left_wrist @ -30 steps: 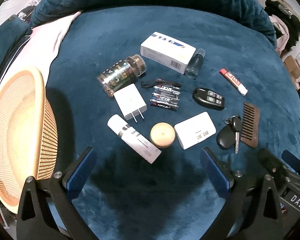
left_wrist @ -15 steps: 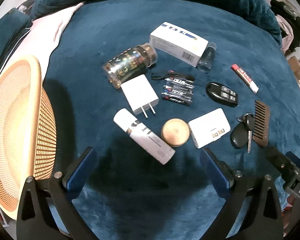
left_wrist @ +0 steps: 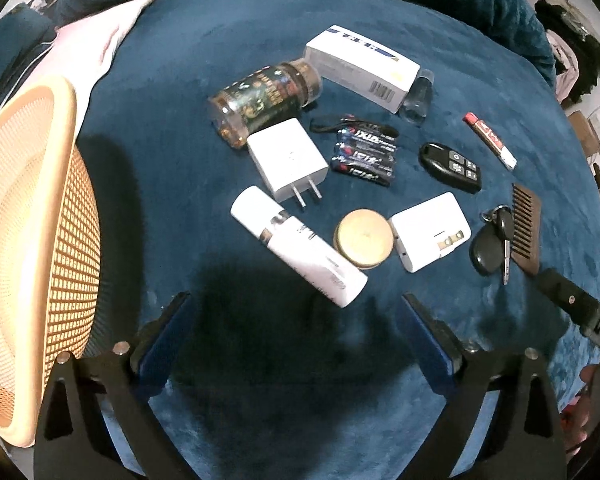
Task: Organize rigid objects
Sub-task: 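Move left tool toward white bottle while right tool moves toward wooden comb, then close left tool on white bottle while right tool grasps wooden comb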
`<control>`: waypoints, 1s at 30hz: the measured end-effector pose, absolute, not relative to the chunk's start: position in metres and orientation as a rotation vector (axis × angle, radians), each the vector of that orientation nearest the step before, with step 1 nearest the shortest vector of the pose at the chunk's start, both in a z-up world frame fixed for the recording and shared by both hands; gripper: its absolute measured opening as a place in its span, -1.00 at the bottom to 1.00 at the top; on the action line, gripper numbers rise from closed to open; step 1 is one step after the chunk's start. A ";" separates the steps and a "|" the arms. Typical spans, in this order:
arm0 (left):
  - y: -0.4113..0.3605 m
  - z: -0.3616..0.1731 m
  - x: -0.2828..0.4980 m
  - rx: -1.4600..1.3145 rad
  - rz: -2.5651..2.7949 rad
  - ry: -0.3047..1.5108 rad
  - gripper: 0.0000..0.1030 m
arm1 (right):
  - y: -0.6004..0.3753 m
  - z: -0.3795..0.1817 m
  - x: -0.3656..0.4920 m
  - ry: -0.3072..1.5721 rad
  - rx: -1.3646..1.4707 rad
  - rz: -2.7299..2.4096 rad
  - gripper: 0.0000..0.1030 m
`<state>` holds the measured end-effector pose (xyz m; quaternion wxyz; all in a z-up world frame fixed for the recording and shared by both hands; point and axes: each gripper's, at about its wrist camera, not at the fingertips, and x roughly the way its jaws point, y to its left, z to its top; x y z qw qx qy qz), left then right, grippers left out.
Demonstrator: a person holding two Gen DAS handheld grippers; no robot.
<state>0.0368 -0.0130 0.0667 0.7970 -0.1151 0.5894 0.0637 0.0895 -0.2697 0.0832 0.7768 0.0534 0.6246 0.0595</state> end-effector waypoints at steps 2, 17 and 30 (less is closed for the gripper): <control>-0.009 0.063 0.034 -0.266 0.138 1.259 0.90 | -0.271 0.081 0.090 1.354 0.115 0.123 0.95; 0.006 0.038 0.062 -0.417 0.286 1.338 -0.08 | -0.283 0.077 0.098 1.350 0.097 0.087 0.94; 0.012 0.031 0.057 -0.392 0.233 1.326 -0.06 | -0.261 0.046 0.151 1.368 0.115 0.045 0.64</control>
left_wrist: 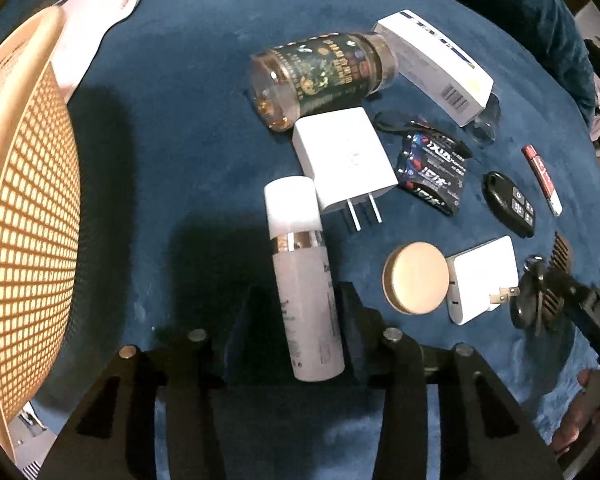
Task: Organize rigid objects
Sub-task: 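Close left tool on white bottle while right tool grasps wooden comb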
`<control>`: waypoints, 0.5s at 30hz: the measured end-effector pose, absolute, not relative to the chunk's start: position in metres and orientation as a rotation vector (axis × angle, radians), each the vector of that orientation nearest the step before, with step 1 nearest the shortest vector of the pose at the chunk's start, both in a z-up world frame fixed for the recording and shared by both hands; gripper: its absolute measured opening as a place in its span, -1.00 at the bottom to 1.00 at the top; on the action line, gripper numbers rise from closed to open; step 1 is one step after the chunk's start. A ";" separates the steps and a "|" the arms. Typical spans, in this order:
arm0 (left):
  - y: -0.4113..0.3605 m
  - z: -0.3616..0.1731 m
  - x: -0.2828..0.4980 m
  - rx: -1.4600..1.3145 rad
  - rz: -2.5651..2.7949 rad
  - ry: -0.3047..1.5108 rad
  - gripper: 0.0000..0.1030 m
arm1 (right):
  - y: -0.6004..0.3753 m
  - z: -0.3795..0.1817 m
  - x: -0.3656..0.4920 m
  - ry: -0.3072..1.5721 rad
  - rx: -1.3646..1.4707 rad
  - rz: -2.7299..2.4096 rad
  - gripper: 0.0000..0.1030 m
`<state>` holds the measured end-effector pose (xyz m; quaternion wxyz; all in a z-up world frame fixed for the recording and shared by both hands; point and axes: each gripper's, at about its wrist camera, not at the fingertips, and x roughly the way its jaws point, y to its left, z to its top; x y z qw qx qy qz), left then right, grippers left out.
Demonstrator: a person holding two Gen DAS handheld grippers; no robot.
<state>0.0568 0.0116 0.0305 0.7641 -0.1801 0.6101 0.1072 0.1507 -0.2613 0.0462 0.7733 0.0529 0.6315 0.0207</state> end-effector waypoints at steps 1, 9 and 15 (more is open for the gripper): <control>0.012 0.030 0.058 -0.395 0.223 1.321 0.00 | -0.259 0.043 0.153 1.362 0.121 0.042 0.65; 0.017 0.031 0.060 -0.425 0.190 1.310 -0.50 | -0.257 0.044 0.155 1.368 0.136 0.077 -0.04; 0.013 0.035 0.047 -0.421 0.175 1.308 -0.52 | -0.268 0.050 0.135 1.379 0.154 0.100 -0.04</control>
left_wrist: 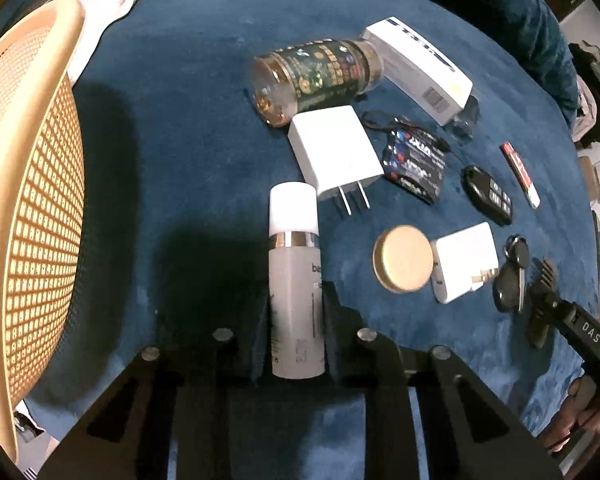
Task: Organize rigid objects
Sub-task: 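Close left tool on white bottle while right tool grasps wooden comb, then carry white bottle in left tool over orange basket while right tool carries comb there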
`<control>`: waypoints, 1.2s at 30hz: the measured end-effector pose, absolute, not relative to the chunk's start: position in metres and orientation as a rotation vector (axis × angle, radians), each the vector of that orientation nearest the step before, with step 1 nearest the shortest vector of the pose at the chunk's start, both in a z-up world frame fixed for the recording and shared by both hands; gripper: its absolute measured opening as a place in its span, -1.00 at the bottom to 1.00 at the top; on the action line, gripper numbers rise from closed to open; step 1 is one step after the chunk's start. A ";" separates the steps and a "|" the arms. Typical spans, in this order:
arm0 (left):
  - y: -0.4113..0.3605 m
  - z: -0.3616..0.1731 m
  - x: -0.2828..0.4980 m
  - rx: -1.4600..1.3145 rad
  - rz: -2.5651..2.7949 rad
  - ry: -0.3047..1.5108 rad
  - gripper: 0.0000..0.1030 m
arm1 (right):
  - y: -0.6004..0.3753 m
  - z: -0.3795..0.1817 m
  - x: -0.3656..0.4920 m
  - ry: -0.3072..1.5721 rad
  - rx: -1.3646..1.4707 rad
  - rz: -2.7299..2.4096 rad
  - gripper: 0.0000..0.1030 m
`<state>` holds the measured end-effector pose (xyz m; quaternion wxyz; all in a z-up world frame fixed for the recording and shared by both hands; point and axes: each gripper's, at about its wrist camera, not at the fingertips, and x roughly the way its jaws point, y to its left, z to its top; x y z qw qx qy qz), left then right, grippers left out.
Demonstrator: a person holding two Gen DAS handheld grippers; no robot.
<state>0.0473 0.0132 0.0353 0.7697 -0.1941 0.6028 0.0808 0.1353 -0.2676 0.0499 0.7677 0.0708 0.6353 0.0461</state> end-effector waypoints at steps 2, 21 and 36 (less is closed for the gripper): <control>0.011 0.034 0.041 -0.410 0.177 1.310 -0.50 | -0.265 0.046 0.134 1.389 0.134 0.117 -0.03; 0.026 0.069 0.023 -0.405 0.155 1.216 -0.53 | -0.253 0.084 0.088 1.302 0.088 0.192 -0.04; 0.005 0.107 0.015 -0.350 0.146 1.155 -0.53 | -0.238 0.116 0.081 1.248 0.124 0.269 -0.04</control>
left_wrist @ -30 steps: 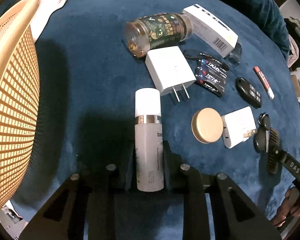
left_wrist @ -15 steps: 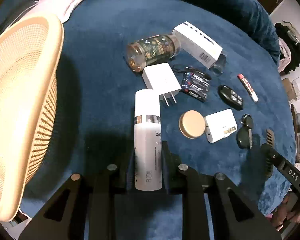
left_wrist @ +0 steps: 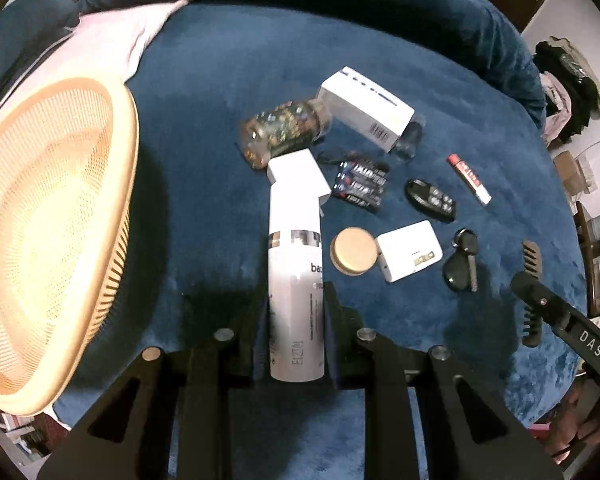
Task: Organize rigid objects
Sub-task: 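Carry white bottle in left tool over orange basket while right tool carries comb there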
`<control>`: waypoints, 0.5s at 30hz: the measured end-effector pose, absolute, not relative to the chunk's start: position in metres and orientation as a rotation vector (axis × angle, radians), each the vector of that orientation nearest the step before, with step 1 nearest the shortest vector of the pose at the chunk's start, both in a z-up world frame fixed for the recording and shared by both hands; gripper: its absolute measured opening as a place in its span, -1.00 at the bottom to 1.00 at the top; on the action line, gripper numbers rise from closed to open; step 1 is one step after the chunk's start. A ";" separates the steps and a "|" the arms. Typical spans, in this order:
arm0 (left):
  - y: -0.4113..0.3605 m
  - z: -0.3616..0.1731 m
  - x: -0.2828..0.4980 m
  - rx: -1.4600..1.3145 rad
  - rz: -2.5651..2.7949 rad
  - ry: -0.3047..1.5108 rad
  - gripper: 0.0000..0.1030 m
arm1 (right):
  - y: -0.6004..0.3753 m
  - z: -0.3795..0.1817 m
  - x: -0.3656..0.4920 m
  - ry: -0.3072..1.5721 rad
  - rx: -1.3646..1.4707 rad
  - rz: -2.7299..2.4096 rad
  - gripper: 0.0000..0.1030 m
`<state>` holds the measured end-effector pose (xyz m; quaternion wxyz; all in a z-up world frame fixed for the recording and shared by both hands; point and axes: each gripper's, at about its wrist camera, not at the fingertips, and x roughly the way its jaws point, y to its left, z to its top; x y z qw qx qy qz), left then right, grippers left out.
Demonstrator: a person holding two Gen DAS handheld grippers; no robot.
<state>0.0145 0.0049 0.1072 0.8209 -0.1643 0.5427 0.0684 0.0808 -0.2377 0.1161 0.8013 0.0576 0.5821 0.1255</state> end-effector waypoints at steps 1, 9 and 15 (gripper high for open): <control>0.005 0.112 0.014 -0.347 0.145 1.146 -0.53 | -0.235 0.118 0.081 1.244 0.125 0.277 -0.04; 0.011 0.142 0.008 -0.344 0.152 1.084 -0.53 | -0.211 0.142 0.077 1.208 0.128 0.347 -0.04; 0.019 0.157 0.002 -0.353 0.170 1.052 -0.53 | -0.191 0.155 0.076 1.185 0.128 0.395 -0.04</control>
